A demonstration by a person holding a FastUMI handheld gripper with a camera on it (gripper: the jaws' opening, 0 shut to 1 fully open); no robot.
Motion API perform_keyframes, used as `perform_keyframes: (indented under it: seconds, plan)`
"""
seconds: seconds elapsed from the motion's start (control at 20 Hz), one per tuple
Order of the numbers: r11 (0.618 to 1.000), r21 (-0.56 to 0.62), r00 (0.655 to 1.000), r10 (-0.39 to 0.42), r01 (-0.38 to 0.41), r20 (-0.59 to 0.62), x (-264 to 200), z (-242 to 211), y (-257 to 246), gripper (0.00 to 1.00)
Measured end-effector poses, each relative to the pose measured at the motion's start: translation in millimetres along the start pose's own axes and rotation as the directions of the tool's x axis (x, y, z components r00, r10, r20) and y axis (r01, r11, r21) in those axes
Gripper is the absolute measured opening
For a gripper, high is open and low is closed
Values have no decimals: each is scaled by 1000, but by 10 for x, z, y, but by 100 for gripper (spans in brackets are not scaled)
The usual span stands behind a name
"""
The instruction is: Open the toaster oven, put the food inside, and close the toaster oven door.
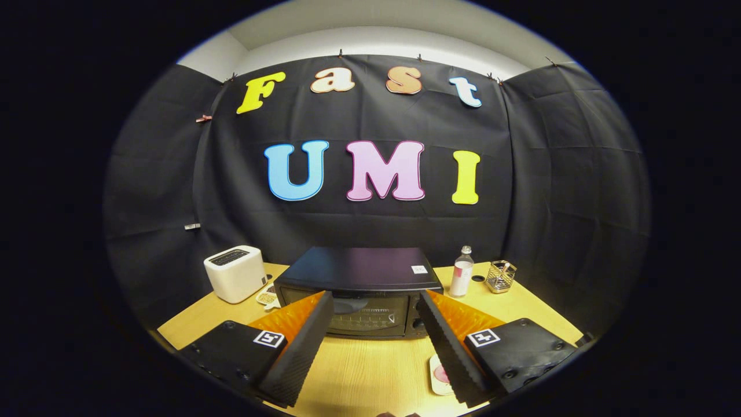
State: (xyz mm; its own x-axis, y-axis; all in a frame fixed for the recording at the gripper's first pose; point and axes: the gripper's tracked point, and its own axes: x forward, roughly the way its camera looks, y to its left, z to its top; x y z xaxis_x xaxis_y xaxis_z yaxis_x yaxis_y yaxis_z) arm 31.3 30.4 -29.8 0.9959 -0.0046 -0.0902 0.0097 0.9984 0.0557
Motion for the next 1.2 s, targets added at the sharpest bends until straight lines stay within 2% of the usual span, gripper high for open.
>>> perform_keyframes:
  seconds: [0.3,0.65,0.95,1.2]
  plan:
    - [1000,11,998,-20,20,-55,625,-158,238,97]
    - [998,19,983,-57,61,-173,1202,-684,432,98]
    - [999,-19,979,-36,33,-203,1464,-904,574,98]
    - [999,-17,970,-51,49,-239,1544,-925,602,97]
